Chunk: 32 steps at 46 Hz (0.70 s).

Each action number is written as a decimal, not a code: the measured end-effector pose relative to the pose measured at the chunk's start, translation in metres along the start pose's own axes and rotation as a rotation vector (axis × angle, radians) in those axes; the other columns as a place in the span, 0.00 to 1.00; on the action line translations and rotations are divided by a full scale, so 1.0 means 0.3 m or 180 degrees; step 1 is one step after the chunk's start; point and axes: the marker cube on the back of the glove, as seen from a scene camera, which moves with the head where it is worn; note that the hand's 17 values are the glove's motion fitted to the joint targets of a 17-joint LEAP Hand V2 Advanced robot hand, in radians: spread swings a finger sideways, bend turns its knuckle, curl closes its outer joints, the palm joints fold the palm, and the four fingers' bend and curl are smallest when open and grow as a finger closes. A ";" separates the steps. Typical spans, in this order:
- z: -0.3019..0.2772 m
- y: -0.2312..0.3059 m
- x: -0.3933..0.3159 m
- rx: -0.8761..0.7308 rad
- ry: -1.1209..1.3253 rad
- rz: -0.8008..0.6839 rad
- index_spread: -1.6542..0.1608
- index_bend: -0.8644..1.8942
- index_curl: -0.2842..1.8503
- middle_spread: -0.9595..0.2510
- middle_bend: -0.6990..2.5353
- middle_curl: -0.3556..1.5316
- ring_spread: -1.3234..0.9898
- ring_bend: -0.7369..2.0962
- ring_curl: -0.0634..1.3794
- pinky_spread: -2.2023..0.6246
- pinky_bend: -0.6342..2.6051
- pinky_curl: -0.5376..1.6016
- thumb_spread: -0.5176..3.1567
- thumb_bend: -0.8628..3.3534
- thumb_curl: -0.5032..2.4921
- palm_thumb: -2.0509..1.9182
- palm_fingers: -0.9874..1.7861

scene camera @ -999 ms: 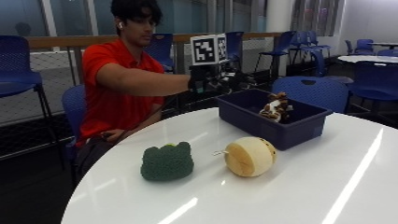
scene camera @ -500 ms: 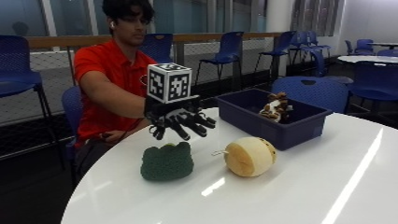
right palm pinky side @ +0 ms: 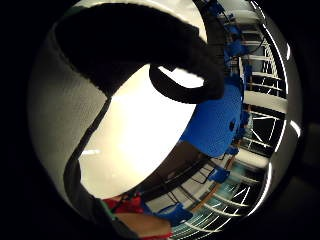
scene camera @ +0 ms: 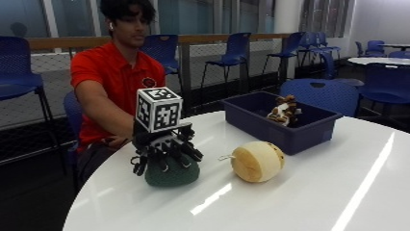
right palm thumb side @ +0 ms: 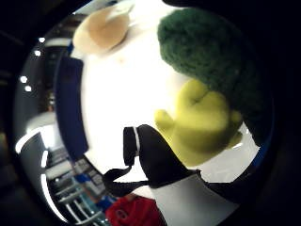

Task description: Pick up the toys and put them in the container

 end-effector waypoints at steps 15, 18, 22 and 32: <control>0.072 -0.021 -0.035 -0.0289 -0.0136 -0.0083 0.70 0.37 0.25 0.77 0.25 0.32 0.59 0.31 0.17 0.82 0.59 0.44 0.43 0.19 0.25 0.51 0.29; 0.082 -0.011 -0.036 -0.0372 -0.0154 -0.0083 0.70 0.37 0.25 0.77 0.24 0.31 0.59 0.32 0.17 0.81 0.60 0.44 0.43 0.19 0.25 0.51 0.30; 0.078 -0.004 -0.040 -0.0396 -0.0134 -0.0050 0.70 0.36 0.24 0.77 0.24 0.30 0.59 0.38 0.20 0.80 0.59 0.44 0.44 0.20 0.25 0.52 0.33; 0.069 0.009 -0.049 -0.0226 -0.0234 0.0040 0.69 0.37 0.24 0.71 0.26 0.30 0.52 0.52 0.26 0.70 0.58 0.42 0.49 0.23 0.28 0.58 0.49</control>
